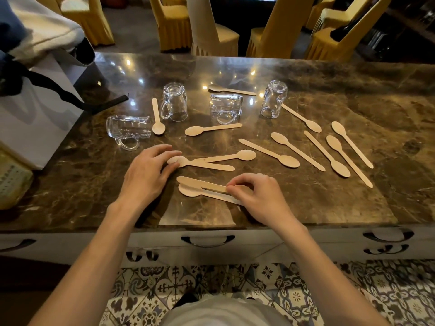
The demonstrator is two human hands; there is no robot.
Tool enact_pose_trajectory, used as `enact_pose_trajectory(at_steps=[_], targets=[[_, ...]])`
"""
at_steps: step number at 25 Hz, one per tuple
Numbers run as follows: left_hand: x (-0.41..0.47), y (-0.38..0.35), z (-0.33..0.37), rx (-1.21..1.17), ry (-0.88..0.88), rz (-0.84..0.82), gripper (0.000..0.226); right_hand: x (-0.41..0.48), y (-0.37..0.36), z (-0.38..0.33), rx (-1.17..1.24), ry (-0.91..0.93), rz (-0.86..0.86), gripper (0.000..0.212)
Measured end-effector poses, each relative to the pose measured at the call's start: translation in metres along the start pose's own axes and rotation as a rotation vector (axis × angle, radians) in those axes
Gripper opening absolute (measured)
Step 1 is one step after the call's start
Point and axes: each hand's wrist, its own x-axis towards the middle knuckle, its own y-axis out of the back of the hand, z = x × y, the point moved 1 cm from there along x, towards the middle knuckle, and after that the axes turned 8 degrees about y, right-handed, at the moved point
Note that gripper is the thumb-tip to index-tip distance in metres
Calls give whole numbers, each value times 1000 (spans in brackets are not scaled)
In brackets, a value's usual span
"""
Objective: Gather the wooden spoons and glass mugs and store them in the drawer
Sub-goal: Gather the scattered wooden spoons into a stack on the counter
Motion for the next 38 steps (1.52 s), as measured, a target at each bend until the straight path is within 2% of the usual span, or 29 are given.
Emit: enact_pose_trajectory(at_steps=[4, 8, 12, 17, 20, 21, 24, 28, 32, 35, 38], targets=[[12, -3, -2, 108, -81, -133, 39, -1, -11, 8, -55, 9, 33, 6], [20, 2, -1, 122, -137, -149, 33, -3, -17, 14, -134, 53, 44, 12], [25, 3, -3, 141, -119, -220, 33, 2, 3, 20, -149, 99, 97, 19], [14, 13, 3, 55, -154, -205, 34, 20, 54, 49, -350, 2, 269, 28], [0, 9, 16, 77, -281, -259, 38, 25, 69, 67, -479, -88, 258, 34], [-3, 6, 21, 46, -270, -291, 38, 25, 71, 71, -492, -102, 245, 34], [-10, -3, 28, -18, -308, -338, 34, 25, 72, 77, -487, -97, 241, 29], [-17, -10, 20, 167, -384, -314, 42, 26, 70, 74, -505, -73, 251, 24], [-20, -16, 20, 172, -363, -316, 44, 17, 67, 67, -483, -36, 305, 23], [-23, -7, 25, 73, -330, -335, 56, 8, 62, 52, -362, 78, 273, 23], [-16, 13, 24, -109, -219, -193, 52, 0, 50, 34, -291, 183, 133, 25]])
